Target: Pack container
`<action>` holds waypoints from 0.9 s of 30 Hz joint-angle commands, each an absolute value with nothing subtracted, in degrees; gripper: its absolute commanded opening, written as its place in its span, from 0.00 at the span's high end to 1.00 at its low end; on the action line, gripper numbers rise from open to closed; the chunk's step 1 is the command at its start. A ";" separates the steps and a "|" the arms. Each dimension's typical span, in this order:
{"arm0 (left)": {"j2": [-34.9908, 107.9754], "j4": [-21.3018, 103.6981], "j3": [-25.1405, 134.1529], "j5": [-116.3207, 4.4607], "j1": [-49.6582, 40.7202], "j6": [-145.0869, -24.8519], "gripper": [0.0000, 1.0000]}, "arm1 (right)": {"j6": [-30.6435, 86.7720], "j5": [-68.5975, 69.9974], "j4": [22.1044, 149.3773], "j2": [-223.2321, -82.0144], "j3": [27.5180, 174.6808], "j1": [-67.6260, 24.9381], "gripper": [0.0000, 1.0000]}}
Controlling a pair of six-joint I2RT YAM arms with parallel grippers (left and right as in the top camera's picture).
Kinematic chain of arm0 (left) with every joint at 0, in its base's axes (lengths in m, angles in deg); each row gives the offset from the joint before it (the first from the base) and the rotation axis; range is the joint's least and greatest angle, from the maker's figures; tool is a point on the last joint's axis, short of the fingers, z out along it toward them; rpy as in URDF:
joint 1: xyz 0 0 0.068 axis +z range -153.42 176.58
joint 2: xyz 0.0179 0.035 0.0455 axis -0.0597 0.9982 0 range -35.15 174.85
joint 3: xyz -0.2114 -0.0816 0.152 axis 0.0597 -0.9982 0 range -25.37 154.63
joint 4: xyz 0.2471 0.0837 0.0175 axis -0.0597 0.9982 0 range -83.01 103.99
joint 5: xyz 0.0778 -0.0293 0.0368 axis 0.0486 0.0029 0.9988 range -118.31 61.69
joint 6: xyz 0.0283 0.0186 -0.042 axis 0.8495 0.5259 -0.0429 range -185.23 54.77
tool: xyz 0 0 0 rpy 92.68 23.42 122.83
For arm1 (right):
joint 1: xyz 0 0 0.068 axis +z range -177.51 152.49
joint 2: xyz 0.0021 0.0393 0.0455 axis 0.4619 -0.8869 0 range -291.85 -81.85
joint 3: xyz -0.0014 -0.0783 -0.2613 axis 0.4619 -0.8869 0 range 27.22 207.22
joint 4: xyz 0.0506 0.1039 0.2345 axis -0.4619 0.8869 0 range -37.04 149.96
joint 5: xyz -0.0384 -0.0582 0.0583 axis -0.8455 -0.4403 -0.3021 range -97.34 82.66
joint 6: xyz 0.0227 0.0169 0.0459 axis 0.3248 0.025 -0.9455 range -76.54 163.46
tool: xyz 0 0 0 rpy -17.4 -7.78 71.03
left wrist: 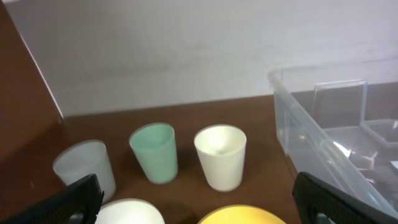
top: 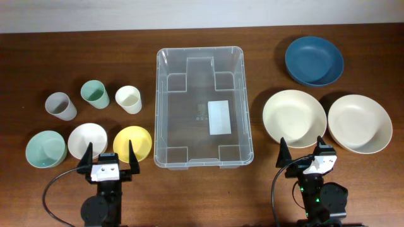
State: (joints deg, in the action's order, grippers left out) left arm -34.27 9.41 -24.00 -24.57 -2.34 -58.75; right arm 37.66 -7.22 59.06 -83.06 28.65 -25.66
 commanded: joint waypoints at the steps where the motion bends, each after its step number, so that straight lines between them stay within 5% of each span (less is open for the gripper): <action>1: -33.96 12.29 -20.44 -24.26 -2.14 -62.69 0.00 | 35.60 -6.28 62.08 -84.51 32.61 -26.03 0.01; 13: -16.54 22.98 1.13 -24.59 -2.14 -62.69 0.00 | 35.43 -6.00 80.11 -106.56 58.01 -26.10 0.01; 27: 18.78 56.16 35.97 -32.67 -2.14 -62.66 0.00 | 35.45 0.19 118.71 -145.40 104.45 -26.14 0.01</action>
